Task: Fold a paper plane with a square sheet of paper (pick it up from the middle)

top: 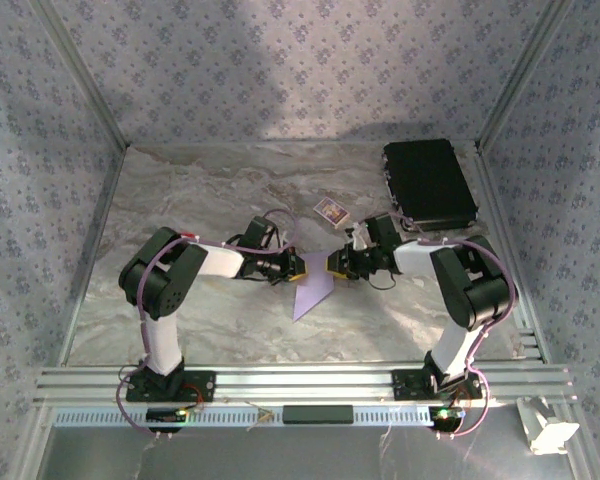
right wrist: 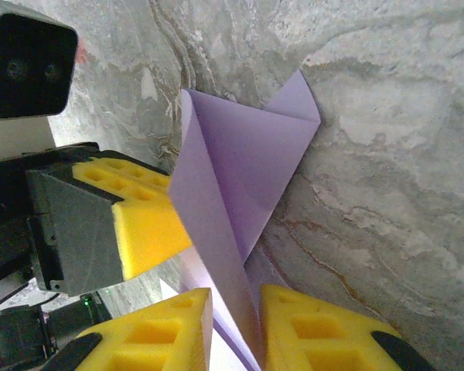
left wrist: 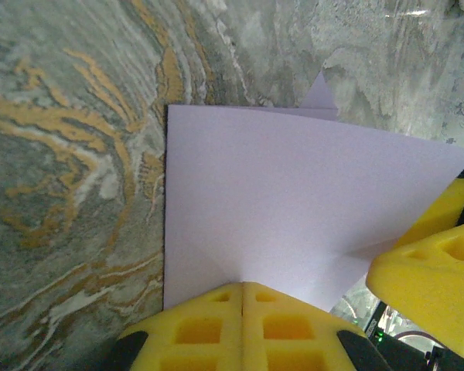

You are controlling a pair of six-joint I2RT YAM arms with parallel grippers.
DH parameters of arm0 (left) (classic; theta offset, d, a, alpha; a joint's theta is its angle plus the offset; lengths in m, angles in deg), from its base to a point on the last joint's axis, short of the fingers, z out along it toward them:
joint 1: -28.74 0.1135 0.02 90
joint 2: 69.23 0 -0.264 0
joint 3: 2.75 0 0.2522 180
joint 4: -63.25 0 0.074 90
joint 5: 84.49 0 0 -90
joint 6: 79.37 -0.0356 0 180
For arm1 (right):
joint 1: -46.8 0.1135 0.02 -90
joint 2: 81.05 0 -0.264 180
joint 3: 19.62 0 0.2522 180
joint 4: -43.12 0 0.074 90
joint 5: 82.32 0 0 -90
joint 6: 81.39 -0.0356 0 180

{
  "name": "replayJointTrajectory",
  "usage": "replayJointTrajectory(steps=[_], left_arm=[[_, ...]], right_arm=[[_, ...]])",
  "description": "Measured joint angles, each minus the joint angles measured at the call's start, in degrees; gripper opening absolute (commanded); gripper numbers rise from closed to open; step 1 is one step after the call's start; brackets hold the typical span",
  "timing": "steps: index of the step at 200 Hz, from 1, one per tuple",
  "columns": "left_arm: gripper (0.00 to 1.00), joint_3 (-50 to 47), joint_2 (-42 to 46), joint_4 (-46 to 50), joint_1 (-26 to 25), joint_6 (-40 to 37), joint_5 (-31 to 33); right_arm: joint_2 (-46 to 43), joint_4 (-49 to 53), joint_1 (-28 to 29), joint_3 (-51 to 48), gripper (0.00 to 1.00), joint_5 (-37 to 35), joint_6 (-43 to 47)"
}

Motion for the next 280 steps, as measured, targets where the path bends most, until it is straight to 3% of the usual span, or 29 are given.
replayJointTrajectory(steps=[88, 195, 221, 242, 280], left_arm=[[0.03, -0.6, 0.0, -1.5, 0.6, 0.6, -0.4], [0.05, -0.9, -0.3, -2.5, 0.9, 0.9, -1.5], [0.07, -1.4, -0.3, -3.7, 0.9, 1.1, -1.7], [0.11, -1.8, -0.3, -4.7, 0.9, 1.1, -1.9], [0.3, -3.8, 2.8, -5.6, 0.9, 1.1, -1.0]], right_arm=[[2.6, -0.2, -0.2, 0.1, 0.27, 1.7, 1.9], [3.1, -5.6, 0.2, -1.6, 0.19, 4.5, 0.2], [3.1, -6.4, 0.2, -2.0, 0.13, 4.8, -0.8], [3.1, -6.9, 0.2, -2.4, 0.11, 4.7, -1.6], [1.7, -7.2, 0.2, -4.3, 0.08, 3.4, -4.0]])
